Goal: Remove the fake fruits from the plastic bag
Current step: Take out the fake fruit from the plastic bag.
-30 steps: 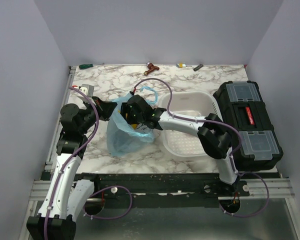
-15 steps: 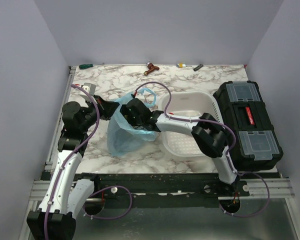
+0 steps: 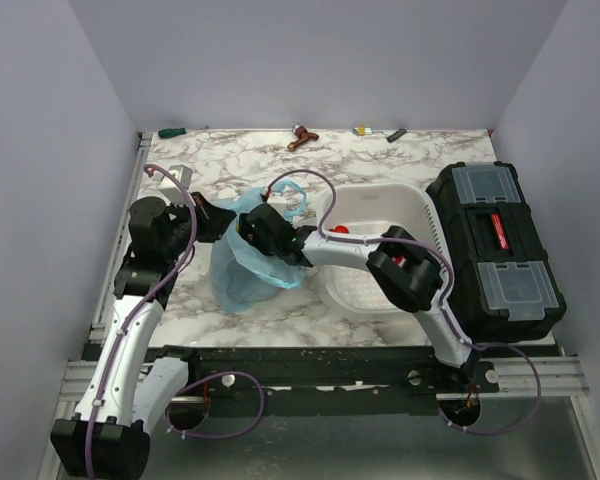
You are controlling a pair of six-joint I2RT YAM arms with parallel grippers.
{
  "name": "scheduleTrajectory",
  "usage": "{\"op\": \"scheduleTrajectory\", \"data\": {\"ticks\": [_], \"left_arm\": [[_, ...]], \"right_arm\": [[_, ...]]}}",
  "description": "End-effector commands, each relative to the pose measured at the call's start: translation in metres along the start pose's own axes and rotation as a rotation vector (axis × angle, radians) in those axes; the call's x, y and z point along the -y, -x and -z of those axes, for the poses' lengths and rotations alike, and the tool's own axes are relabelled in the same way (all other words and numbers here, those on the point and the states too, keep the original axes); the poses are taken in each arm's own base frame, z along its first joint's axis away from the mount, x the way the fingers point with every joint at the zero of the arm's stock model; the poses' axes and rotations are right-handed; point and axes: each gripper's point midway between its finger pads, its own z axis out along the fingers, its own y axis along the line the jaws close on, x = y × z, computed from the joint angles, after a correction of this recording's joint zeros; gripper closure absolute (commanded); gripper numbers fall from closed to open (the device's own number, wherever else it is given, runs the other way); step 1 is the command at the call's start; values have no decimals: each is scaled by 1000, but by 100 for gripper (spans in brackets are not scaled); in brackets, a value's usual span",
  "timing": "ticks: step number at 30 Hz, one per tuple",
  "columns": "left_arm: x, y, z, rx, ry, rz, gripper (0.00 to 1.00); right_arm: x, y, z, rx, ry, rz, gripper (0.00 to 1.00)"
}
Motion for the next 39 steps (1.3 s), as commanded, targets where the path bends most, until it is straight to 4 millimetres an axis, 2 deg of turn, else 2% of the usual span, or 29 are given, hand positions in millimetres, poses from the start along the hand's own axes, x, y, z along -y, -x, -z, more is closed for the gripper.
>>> {"op": "scheduleTrajectory", "data": {"ticks": [1, 4, 7, 11, 15, 19, 24, 29, 39], "left_arm": [[-31, -15, 24, -64, 261, 107, 100], [-38, -24, 39, -67, 315, 75, 100], [-58, -36, 53, -75, 412, 37, 100], [-80, -68, 64, -158, 508, 39, 100], [-84, -92, 63, -202, 484, 62, 100], [-84, -82, 68, -164, 503, 32, 100], [-78, -80, 66, -125, 454, 13, 100], [-82, -81, 66, -143, 477, 14, 100], [-68, -84, 60, -169, 382, -2, 100]], "right_arm": [[63, -49, 16, -129, -194, 106, 9], [54, -47, 16, -118, -142, 116, 9], [51, -51, 7, -129, -143, 112, 13], [48, -60, -5, -113, -155, 151, 29], [46, -62, -6, -89, -153, 137, 48], [35, -47, 10, -42, -98, 114, 70], [1, -4, 41, 51, 16, 102, 94], [-20, 28, 76, 119, 92, 72, 99], [-38, 58, 131, 204, 222, 22, 99]]}}
